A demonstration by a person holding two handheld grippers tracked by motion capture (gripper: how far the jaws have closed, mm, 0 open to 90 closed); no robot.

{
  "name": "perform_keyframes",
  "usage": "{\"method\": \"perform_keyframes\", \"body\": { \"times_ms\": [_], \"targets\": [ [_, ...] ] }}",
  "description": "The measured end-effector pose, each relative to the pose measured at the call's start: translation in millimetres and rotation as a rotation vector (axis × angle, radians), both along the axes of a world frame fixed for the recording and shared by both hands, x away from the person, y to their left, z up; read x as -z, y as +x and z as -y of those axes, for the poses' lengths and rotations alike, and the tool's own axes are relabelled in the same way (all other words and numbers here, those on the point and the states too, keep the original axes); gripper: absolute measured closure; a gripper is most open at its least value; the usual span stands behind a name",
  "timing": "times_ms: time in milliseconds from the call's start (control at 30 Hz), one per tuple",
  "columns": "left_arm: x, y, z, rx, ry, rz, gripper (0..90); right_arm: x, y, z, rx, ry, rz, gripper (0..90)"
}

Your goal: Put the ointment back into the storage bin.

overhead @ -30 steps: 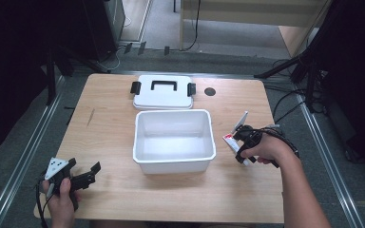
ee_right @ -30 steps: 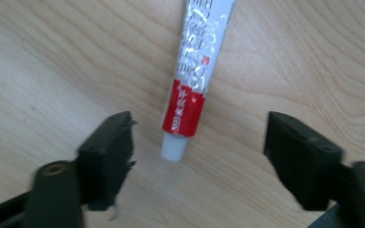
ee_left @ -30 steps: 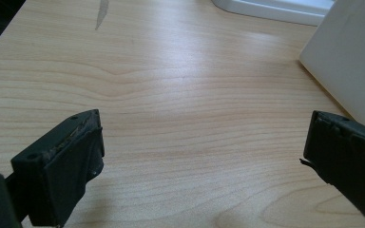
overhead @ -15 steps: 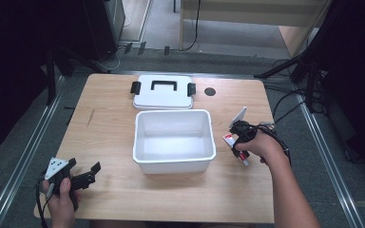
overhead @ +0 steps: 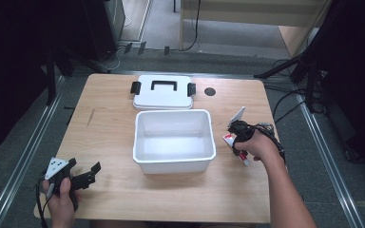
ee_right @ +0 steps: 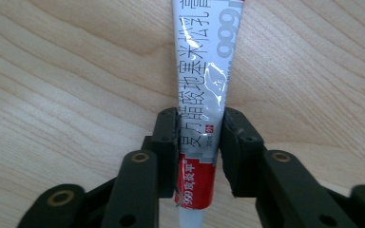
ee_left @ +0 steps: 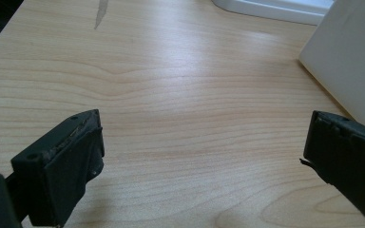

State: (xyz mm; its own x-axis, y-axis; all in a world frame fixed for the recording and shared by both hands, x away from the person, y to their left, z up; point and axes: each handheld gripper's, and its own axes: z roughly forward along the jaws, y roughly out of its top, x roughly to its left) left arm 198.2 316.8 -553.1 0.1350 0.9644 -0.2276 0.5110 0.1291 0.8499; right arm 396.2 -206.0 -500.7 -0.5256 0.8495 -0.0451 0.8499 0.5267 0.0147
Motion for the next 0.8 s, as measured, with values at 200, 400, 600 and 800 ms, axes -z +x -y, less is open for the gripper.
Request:
{"method": "perform_keyframes", "body": {
  "times_ms": [200,400,600,800],
  "targets": [
    [0.0,0.0,0.2,0.0,0.001,0.001,0.1,0.7,-1.2,-1.5,-0.007,-0.007,0.009,71.3],
    [-0.1,-0.5,0.6,0.002,0.005,0.006,0.1,2.1,-1.2,-1.6,0.0,-0.009,0.01,71.4],
    [-1.1,-4.7,3.3,-0.006,0.03,0.068,0.1,3.1,-0.3,-0.5,0.023,0.003,0.003,71.6],
    [-1.6,-7.6,5.6,-0.065,0.076,0.121,0.1,2.9,-0.2,1.7,0.027,0.017,0.009,72.0]
  ]
}}
